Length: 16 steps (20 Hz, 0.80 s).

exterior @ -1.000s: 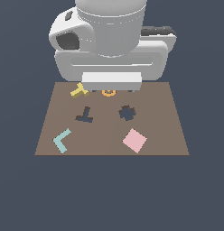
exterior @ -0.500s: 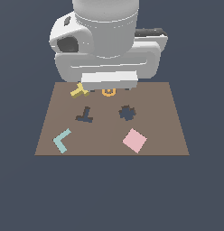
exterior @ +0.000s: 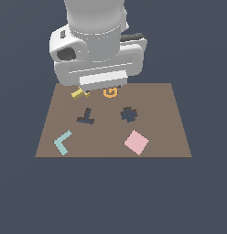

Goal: Insert a designated object into the corresponding slot on a board.

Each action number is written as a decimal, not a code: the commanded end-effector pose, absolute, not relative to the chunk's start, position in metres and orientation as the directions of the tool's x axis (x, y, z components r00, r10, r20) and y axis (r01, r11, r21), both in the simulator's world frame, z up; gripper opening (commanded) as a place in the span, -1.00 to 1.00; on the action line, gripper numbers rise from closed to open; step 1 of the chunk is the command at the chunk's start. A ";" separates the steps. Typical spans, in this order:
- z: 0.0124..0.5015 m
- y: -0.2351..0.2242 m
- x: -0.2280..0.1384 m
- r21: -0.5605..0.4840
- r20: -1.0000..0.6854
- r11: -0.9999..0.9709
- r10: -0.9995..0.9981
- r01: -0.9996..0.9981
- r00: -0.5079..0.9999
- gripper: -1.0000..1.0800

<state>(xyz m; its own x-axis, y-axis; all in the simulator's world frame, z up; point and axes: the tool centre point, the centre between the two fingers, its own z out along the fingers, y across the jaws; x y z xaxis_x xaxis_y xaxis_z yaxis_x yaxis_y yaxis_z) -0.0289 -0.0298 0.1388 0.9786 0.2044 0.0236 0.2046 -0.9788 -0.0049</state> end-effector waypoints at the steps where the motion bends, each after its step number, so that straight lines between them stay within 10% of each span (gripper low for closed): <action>1: 0.129 -0.039 -0.039 -0.004 0.021 -0.967 0.255 0.255 0.967 0.92; 16: 0.070 -0.105 -0.082 -0.001 0.006 -0.841 0.541 0.541 0.841 0.92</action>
